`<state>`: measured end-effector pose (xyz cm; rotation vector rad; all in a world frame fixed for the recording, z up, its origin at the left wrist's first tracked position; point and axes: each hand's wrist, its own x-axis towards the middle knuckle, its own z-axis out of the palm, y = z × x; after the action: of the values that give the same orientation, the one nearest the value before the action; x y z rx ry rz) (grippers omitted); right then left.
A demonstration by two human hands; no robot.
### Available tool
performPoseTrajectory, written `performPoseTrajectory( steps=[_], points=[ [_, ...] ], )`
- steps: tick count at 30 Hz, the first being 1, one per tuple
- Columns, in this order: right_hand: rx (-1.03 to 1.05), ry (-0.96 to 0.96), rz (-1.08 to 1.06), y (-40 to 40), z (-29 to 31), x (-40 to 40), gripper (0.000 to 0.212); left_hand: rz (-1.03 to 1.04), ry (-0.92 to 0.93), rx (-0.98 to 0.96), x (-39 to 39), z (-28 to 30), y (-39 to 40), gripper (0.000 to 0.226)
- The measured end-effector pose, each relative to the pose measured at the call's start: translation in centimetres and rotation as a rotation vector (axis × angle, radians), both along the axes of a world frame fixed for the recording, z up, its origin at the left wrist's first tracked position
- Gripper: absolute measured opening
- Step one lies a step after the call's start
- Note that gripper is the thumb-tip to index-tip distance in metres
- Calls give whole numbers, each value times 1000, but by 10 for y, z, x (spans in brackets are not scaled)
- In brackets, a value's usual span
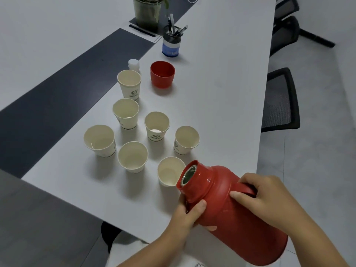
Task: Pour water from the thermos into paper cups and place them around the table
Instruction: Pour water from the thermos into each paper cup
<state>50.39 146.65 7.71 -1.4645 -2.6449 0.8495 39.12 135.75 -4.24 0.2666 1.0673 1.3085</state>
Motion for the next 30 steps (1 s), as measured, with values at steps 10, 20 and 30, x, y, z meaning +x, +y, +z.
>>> performPoseTrajectory(
  steps=[10,20,30],
  points=[
    [25,-97,37,6,8,-16,22,10,-85,3,-3,2,3,74],
    [63,-183,86,9,13,-27,27,5,-130,23,-3,2,4,75],
    [59,-190,112,12,15,-33,26,-3,-108,17,-3,2,5,81]
  ],
)
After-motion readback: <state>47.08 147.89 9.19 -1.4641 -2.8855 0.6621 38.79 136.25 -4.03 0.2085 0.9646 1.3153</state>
